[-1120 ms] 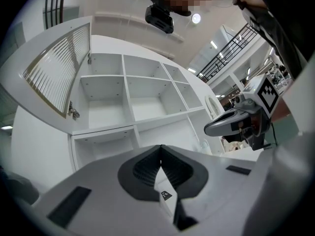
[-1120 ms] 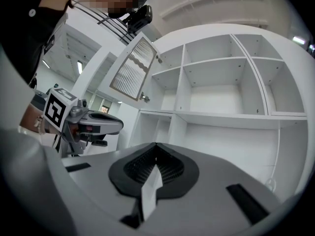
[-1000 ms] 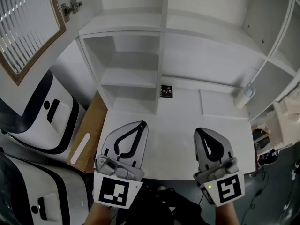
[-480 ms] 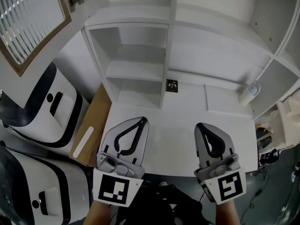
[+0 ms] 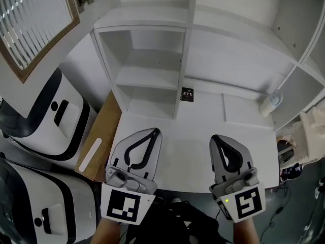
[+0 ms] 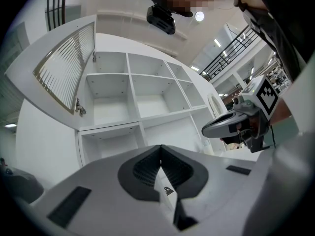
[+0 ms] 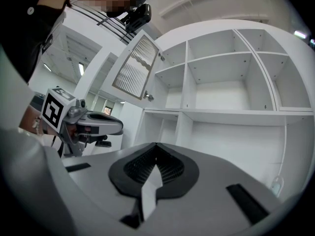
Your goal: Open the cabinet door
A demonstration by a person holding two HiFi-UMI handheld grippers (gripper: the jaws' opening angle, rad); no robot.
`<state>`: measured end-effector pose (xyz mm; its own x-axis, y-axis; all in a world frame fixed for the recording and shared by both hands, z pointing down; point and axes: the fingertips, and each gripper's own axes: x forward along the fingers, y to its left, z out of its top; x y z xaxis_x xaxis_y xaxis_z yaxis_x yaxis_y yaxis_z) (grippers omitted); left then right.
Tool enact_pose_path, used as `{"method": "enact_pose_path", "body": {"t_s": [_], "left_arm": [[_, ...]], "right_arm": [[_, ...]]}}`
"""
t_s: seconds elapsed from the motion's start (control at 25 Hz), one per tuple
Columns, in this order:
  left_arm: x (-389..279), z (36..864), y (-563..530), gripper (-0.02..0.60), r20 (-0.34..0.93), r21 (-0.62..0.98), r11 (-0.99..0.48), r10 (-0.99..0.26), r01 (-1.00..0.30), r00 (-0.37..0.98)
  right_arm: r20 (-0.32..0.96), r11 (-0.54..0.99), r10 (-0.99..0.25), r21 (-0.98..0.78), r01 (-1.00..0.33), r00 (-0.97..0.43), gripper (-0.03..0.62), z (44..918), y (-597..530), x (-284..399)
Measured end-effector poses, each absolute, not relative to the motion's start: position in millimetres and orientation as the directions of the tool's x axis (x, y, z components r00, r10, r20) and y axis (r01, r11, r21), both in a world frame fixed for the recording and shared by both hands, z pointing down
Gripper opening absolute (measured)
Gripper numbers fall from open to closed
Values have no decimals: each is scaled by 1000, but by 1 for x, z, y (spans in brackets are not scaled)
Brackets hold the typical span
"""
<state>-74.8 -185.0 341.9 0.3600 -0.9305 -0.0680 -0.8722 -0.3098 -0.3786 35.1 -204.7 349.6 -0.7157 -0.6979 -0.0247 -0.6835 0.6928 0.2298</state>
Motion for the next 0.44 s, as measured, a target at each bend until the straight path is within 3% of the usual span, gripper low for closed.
{"method": "enact_pose_path", "body": {"t_s": [0.44], "left_arm": [[-75, 344, -186, 2, -64, -381, -315, -929, -870, 365]], "right_arm": [[-21, 696, -695, 234, -679, -719, 2, 351, -204, 32]]}}
